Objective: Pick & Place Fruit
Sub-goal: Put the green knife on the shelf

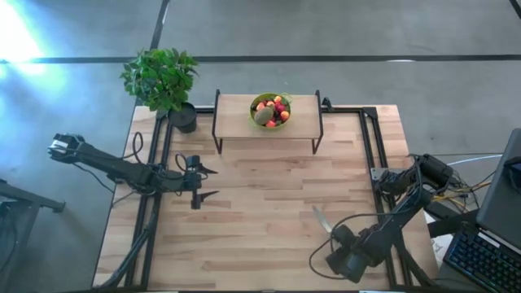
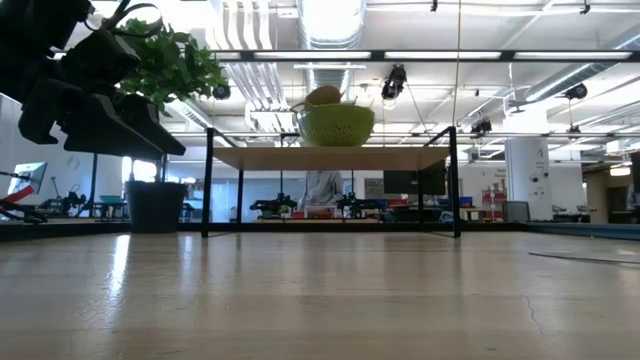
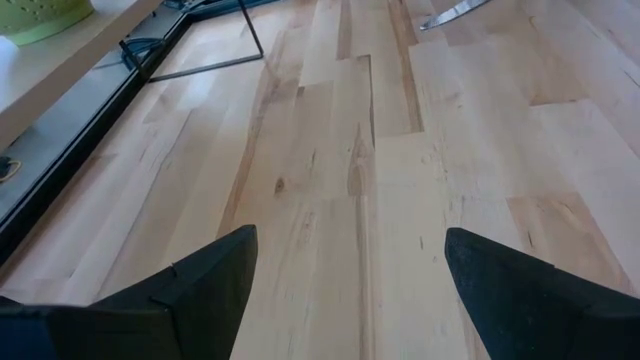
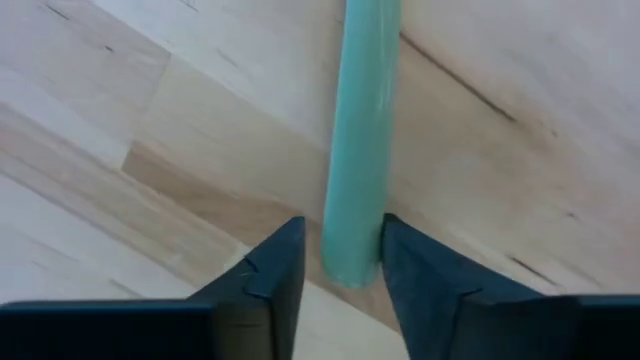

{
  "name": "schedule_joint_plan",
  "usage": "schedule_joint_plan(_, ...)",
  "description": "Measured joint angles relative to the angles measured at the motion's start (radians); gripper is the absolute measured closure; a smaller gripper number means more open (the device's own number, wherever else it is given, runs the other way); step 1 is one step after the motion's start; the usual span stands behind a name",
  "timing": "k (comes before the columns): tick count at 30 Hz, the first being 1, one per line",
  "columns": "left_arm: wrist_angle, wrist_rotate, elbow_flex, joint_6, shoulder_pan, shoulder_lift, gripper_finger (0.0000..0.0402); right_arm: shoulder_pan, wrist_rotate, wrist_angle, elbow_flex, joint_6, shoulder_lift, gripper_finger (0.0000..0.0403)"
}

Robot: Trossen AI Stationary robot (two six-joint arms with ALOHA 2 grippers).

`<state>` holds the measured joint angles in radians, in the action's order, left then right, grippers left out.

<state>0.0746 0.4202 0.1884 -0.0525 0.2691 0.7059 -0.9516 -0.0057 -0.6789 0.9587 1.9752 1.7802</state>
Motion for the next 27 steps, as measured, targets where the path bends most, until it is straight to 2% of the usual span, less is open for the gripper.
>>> schedule_joint_plan(8,-0.003,0.0,0.0,0.0,0.0,0.0,0.0073,-0.001,-0.022,0.058,-0.001,0.007,0.001,0.0363)
schedule_joint_plan(11,-0.003,0.0,0.0,0.0,0.0,0.0,0.0073,-0.001,-0.023,0.066,0.0,0.007,0.0,0.0382)
schedule_joint_plan(18,-0.004,0.0,0.0,0.0,0.0,0.0,0.0073,-0.001,-0.006,0.059,0.005,-0.015,0.0,0.0387)
schedule_joint_plan(27,-0.005,0.0,0.0,0.0,0.0,0.0,0.0073,-0.002,0.14,0.025,-0.001,-0.039,-0.034,0.0388)
